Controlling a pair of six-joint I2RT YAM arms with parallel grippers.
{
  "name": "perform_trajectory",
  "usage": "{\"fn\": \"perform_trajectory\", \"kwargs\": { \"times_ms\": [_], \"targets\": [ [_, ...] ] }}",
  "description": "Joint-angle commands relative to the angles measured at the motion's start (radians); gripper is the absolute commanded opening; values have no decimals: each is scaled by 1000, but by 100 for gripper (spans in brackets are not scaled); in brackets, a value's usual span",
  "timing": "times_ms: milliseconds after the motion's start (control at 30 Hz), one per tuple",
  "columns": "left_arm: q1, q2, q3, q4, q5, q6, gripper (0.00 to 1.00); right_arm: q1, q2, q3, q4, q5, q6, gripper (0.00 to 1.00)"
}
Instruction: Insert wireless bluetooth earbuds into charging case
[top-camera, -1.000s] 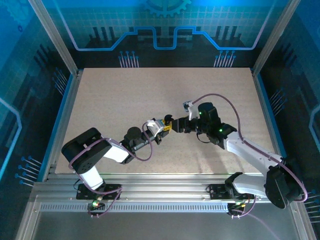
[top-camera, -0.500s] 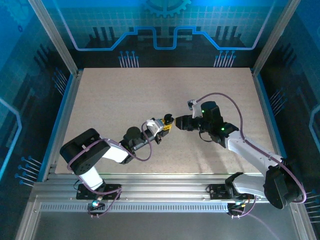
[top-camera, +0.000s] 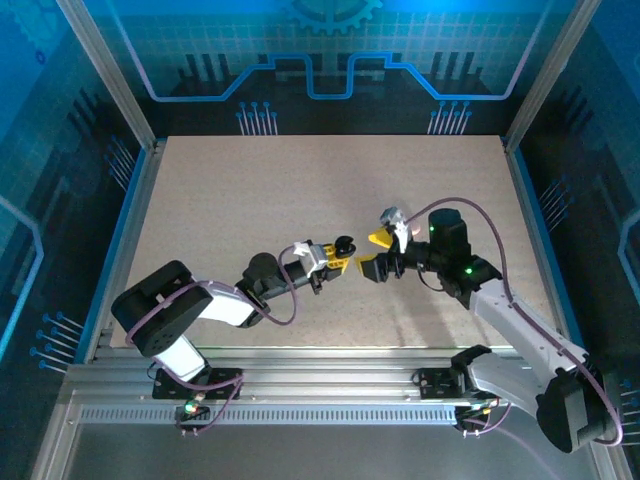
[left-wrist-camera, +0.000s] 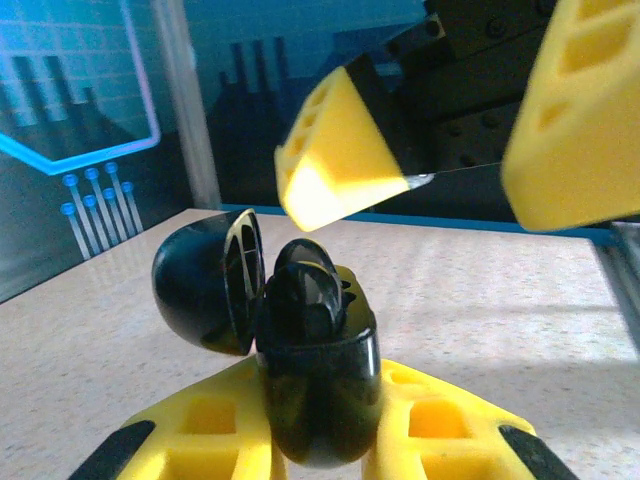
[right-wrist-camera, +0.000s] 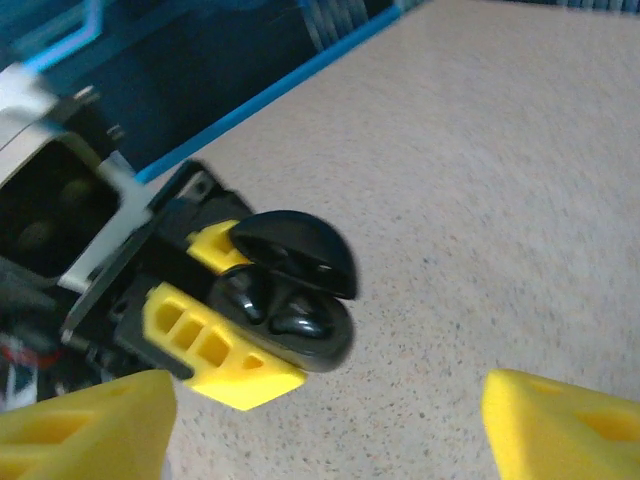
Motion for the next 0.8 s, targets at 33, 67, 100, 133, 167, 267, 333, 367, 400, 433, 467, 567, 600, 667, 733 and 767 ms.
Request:
{"fn": "perform_trajectory", "kwargs": {
  "times_ms": [33,67,100,133,167,267,333,367,400,433,467,567,600,667,733,767],
  "targets": [
    [-7,-44,10,41,135,-31,13,-31,-9,33,-170,-126,-309,85],
    [-7,-48,9,41,144,-33,13,-31,-4,40,-196,-135,-340,85],
    [-6,-50,10,41,150,-35,13,-30,1,46,-213,-140,-358,85],
    [-6,-53,9,41,156,-39,13,-30,10,53,-227,-142,-373,84],
    [-7,-55,8,41,160,-42,13,-29,17,61,-234,-144,-378,83],
    [-9,-59,4,41,161,-43,13,-11,33,71,-228,-153,-384,82],
    [-12,-59,5,41,160,-43,13,2,41,77,-221,-150,-394,82],
    [-13,-59,5,41,158,-42,13,9,46,81,-220,-151,-399,81],
    [-15,-59,6,41,156,-43,13,14,51,86,-221,-152,-404,81],
    [-16,-60,6,41,156,-42,13,18,58,93,-223,-150,-412,81],
    [-19,-60,6,42,154,-42,13,24,65,102,-224,-149,-416,80],
    [-21,-62,4,41,150,-40,13,36,90,125,-229,-152,-437,79],
    [-19,-63,3,41,152,-40,13,39,97,133,-231,-151,-442,79],
    [-22,-64,3,41,154,-43,13,48,116,159,-245,-161,-462,77],
    [-22,-65,2,41,153,-43,13,58,129,182,-264,-163,-483,74],
    [-22,-65,1,41,150,-43,13,63,131,191,-275,-164,-498,73]
  ]
}}
